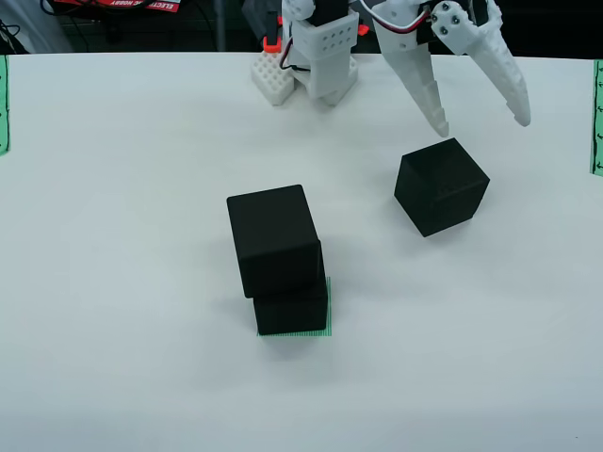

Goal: Stack 3 Blocks on the chosen place.

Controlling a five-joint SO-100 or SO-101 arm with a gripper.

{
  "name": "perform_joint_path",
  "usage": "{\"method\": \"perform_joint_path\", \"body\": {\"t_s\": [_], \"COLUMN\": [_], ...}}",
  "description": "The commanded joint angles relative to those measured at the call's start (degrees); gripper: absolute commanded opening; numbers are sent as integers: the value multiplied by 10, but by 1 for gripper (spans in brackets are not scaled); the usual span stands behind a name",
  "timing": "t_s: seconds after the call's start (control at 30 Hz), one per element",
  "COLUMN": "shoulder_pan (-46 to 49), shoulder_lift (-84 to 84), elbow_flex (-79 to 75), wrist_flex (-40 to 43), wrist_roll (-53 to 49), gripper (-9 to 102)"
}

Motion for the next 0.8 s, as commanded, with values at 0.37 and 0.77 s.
{"method": "perform_joint_path", "body": {"t_s": [0.37,0.77], "shoulder_pan": [157,44], "shoulder_lift": [-106,-250], "elbow_flex": [-73,-119], "wrist_flex": [127,82], "wrist_roll": [-464,-467], "gripper": [32,36]}}
